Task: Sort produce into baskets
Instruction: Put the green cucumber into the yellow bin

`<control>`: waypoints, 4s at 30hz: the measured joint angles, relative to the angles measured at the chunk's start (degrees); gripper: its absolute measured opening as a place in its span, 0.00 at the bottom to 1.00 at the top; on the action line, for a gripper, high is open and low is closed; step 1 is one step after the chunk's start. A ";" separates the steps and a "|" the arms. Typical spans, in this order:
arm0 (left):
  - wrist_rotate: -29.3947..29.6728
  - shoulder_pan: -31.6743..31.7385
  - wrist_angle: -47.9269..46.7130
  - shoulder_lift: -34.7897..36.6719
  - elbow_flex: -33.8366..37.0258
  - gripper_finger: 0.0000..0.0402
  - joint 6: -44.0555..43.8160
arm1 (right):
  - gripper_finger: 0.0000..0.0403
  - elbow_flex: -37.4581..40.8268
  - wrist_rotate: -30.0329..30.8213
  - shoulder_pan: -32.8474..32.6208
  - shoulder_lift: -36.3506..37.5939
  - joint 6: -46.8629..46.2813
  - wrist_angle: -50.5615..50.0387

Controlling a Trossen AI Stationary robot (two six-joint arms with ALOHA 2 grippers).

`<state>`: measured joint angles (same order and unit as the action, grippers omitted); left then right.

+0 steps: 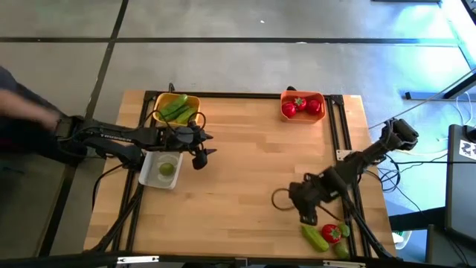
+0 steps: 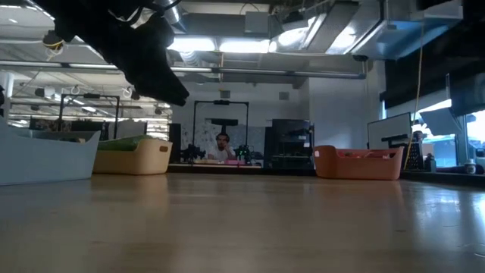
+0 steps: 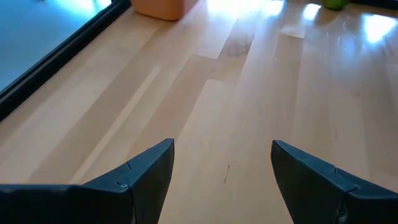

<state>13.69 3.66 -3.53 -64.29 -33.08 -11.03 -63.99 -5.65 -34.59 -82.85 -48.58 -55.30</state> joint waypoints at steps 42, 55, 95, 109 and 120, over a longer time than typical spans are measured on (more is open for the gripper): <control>0.04 0.11 4.79 0.00 0.02 0.65 2.45 | 0.51 -0.04 -1.75 -18.64 -19.07 -30.35 4.01; 0.04 0.11 4.72 0.00 0.02 0.65 2.39 | 0.40 0.09 8.99 -10.76 -18.95 -11.90 -4.93; -1.29 -3.63 25.40 -20.14 0.02 0.65 -1.58 | 0.41 0.60 17.97 29.51 -21.18 58.54 24.46; -2.39 -3.63 29.35 -21.88 -0.50 0.65 -2.35 | 0.75 0.96 18.67 29.35 -21.55 59.04 23.86; -3.06 -3.87 29.43 -25.96 -5.91 0.65 2.12 | 0.72 1.07 16.33 29.31 -14.30 54.71 12.25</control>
<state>10.63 -0.21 25.90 -90.26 -38.99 -8.92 -62.92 10.68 -5.28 -97.15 6.13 -43.05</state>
